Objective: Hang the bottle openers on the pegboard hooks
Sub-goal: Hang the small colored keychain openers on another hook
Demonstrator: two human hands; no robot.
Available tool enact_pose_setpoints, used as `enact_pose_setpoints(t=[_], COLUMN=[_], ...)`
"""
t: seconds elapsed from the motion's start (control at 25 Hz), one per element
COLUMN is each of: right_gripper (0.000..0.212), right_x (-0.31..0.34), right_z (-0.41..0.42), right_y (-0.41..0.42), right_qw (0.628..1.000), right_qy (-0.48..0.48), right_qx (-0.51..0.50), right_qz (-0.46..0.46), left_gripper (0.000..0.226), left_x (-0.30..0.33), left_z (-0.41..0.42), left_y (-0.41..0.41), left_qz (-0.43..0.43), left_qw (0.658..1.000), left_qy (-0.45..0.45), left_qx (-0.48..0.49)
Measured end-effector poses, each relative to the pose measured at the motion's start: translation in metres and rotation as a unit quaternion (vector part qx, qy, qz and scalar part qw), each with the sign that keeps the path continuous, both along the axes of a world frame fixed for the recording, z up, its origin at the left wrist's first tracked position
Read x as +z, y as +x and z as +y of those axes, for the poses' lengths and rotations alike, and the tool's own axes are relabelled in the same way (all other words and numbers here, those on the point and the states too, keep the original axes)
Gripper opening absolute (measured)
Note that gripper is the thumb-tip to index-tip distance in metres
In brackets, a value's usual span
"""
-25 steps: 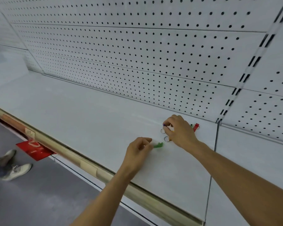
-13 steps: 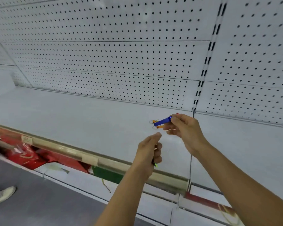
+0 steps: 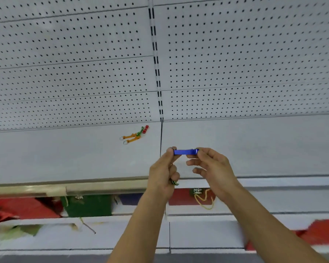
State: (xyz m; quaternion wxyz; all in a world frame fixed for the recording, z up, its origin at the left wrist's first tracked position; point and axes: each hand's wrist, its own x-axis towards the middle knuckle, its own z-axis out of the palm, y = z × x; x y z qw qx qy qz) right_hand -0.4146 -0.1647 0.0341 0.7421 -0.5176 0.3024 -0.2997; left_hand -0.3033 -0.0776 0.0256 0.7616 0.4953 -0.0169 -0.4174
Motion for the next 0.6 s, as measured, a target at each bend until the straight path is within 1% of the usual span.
enact_pose_setpoints(t=[0.08, 0.16, 0.24, 0.32, 0.4, 0.6], right_gripper=[0.016, 0.015, 0.014, 0.012, 0.012, 0.009], right_x=[-0.001, 0.003, 0.016, 0.029, 0.039, 0.049], right_z=[-0.014, -0.034, -0.057, -0.078, -0.103, -0.150], right_y=[-0.035, -0.073, -0.116, -0.152, -0.194, -0.290], right_qw=[0.999, 0.993, 0.985, 0.977, 0.972, 0.972], right_qy=[-0.019, -0.073, -0.139, -0.184, -0.206, -0.198], right_qx=[-0.036, -0.077, -0.083, -0.054, -0.031, -0.029], right_qz=[0.018, 0.049, 0.066, 0.089, 0.108, 0.122], left_gripper=[0.019, 0.018, 0.015, 0.014, 0.015, 0.016], left_x=[0.005, 0.010, 0.016, 0.021, 0.027, 0.036], left_z=[-0.017, -0.038, -0.063, -0.086, -0.113, -0.166], left_y=[-0.026, -0.059, -0.099, -0.137, -0.183, -0.281], left_qz=[-0.071, -0.136, -0.183, -0.208, -0.226, -0.245], left_qw=[0.997, 0.988, 0.978, 0.972, 0.966, 0.959], left_qy=[0.029, 0.046, 0.051, 0.048, 0.032, 0.016], left_qx=[-0.018, -0.049, -0.082, -0.102, -0.122, -0.140])
